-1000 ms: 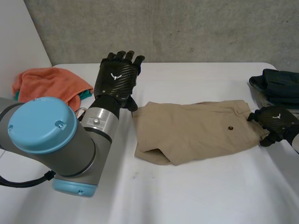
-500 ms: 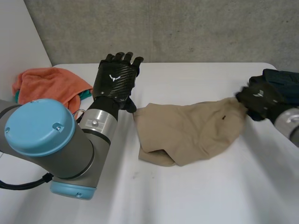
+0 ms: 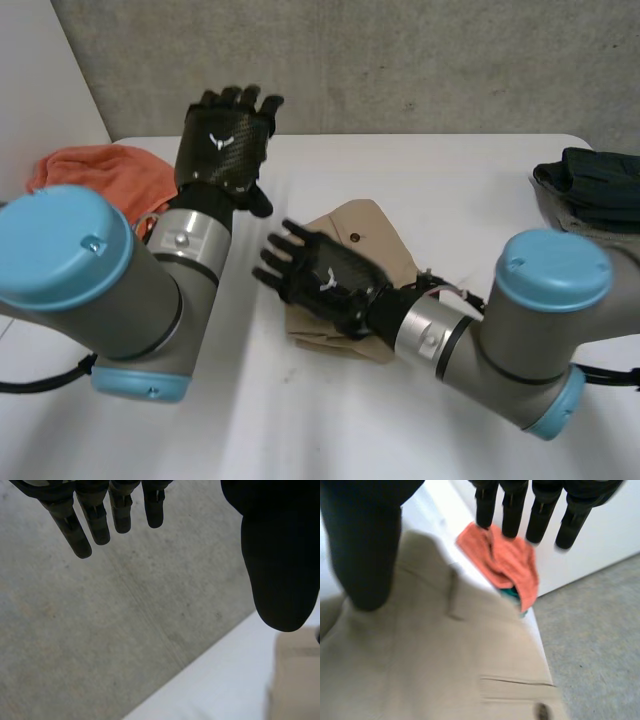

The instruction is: Fold the laundry.

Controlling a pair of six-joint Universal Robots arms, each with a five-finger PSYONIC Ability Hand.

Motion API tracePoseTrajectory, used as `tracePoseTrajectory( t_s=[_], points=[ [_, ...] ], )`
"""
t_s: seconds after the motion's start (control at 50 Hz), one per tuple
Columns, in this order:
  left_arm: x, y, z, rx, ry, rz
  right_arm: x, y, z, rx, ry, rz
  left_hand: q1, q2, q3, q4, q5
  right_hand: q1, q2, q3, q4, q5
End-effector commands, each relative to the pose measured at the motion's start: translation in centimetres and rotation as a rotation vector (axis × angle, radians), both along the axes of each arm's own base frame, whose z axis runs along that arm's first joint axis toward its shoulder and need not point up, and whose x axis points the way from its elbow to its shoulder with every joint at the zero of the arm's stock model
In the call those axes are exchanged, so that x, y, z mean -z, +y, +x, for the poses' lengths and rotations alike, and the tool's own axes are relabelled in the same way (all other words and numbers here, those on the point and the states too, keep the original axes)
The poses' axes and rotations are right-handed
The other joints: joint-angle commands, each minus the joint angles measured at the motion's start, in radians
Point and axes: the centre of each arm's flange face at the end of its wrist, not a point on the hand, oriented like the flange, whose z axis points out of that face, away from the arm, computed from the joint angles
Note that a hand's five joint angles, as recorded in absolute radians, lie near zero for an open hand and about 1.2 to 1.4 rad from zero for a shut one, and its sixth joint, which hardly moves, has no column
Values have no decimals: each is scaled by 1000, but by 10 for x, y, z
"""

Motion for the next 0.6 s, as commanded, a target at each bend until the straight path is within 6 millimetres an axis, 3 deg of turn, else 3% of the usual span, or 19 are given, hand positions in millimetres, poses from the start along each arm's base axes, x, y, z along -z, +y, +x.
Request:
tracePoseTrajectory(
  t_s=[0.02,0.1,0.12,0.22,0.32,0.4,0.6],
  points=[
    [-32,-8,-9,6,45,-65,-60,-14,-18,129,-274,379,-16,-34,-41,-29,-48,-112,-109,-109,-105,-108],
    [-39,-12,-20,27,45,-57,-90,-47,-54,333,-425,506,-16,-34,-41,-29,-48,-112,-109,-109,-105,-108],
    [-37,-12,-25,38,40,-50,-100,-60,-74,435,-454,520,-16,-34,-41,-29,-48,-112,-109,-109,-105,-108],
    [-18,-3,-62,119,18,2,-98,-96,-110,637,-446,569,-16,-34,-41,-29,-48,-112,-109,-109,-105,-108],
    [29,-1,-82,151,-50,169,-84,-112,-105,637,-374,600,-16,-34,-41,-29,-48,-112,-109,-109,-105,-108],
    [58,5,-81,126,-98,298,-62,-122,-98,597,-296,633,-16,-34,-41,-29,-48,-112,-109,-109,-105,-108],
    [90,14,-56,38,-219,475,-4,-126,-83,480,-173,772,-16,-34,-41,-29,-48,-112,-109,-109,-105,-108]
  ],
)
